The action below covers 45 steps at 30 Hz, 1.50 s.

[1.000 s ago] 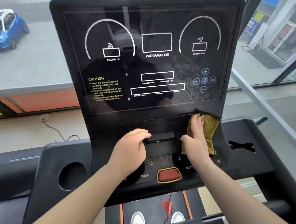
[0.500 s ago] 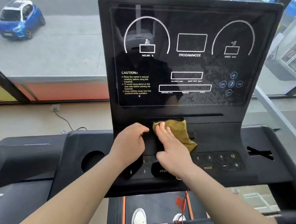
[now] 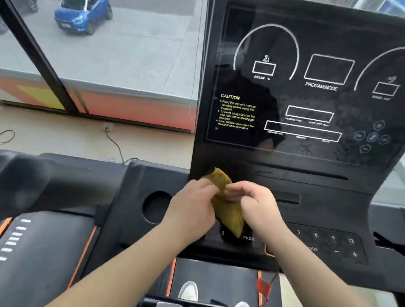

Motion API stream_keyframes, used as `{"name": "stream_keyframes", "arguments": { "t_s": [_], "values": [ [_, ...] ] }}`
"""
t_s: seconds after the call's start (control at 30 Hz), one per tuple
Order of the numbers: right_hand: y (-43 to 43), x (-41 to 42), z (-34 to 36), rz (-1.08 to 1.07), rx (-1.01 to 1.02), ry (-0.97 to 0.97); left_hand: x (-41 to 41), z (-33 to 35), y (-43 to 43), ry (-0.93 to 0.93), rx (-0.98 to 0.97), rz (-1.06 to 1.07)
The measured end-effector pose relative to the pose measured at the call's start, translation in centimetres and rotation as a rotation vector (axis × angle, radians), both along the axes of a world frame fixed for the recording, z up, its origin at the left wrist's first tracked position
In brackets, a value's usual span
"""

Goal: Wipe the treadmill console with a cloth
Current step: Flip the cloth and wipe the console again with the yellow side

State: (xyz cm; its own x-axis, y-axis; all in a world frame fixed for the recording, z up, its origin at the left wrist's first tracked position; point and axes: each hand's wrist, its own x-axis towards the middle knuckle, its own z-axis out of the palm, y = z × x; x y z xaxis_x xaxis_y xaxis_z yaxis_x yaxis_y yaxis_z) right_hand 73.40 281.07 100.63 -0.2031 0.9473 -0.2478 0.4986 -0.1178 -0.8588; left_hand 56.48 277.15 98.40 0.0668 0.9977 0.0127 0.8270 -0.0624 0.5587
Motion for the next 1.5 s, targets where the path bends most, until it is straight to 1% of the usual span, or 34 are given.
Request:
{"name": "stream_keyframes", "arguments": {
  "t_s": [0.07,0.13,0.17,0.23,0.3,0.4,0.5,0.53,0.6,0.67,0.77,0.87,0.93,1.0,1.07,1.13,1.37,1.43,1.5],
  "values": [
    [0.1,1.8,-0.2,-0.166,0.06,0.014,2.7,-0.9,-0.7,0.092,-0.095,-0.039],
    [0.1,3.4,-0.6,-0.239,0.061,-0.001,4.7,-1.8,-0.5,0.228,-0.139,-0.066],
    [0.1,3.9,-0.7,-0.253,0.066,-0.006,5.0,-2.3,-0.1,0.276,-0.13,-0.067],
    [0.2,4.8,-0.8,-0.272,0.075,-0.007,4.4,-3.3,1.1,0.335,-0.044,-0.077],
    [0.4,5.5,-0.8,-0.291,0.065,0.003,3.3,-3.9,1.7,0.389,0.021,-0.134],
    [0.7,6.7,-1.1,-0.323,0.019,0.045,2.0,-4.0,2.3,0.421,0.029,-0.273],
    [0.5,8.2,-1.1,-0.356,-0.003,0.08,1.7,-2.8,4.6,0.517,0.146,-0.452],
    [0.3,8.9,-1.0,-0.371,-0.005,0.094,2.1,-2.3,5.6,0.51,0.168,-0.51],
    [-0.1,10.5,-0.7,-0.405,-0.002,0.113,3.8,-0.9,7.4,0.458,0.152,-0.61],
    [-0.5,12.3,-0.4,-0.438,-0.004,0.116,6.0,0.2,9.1,0.479,0.129,-0.713],
    [-0.8,14.2,-0.3,-0.478,-0.017,0.117,9.8,0.8,10.8,0.505,0.179,-0.822],
    [-0.7,14.8,-0.4,-0.483,-0.023,0.118,13.2,0.6,11.4,0.477,0.158,-0.819],
    [-0.6,14.7,-0.4,-0.462,-0.035,0.111,14.0,0.7,11.3,0.442,0.122,-0.801],
    [-0.4,14.3,-0.5,-0.432,-0.042,0.104,13.1,0.7,10.9,0.38,0.087,-0.778],
    [0.0,13.6,-0.5,-0.413,-0.038,0.109,10.6,0.2,9.8,0.287,0.035,-0.736],
    [0.4,12.6,-0.5,-0.394,-0.038,0.121,7.8,-0.8,8.1,0.24,-0.018,-0.694],
    [0.4,8.3,-1.6,-0.297,-0.064,0.113,1.3,-2.0,3.8,0.255,-0.089,-0.536],
    [-0.2,8.1,-2.0,-0.298,-0.04,0.101,0.9,-2.1,3.7,0.32,-0.057,-0.51],
    [-0.8,8.4,-2.0,-0.308,-0.024,0.096,1.7,-1.6,4.3,0.408,0.04,-0.479]
  ]
}}
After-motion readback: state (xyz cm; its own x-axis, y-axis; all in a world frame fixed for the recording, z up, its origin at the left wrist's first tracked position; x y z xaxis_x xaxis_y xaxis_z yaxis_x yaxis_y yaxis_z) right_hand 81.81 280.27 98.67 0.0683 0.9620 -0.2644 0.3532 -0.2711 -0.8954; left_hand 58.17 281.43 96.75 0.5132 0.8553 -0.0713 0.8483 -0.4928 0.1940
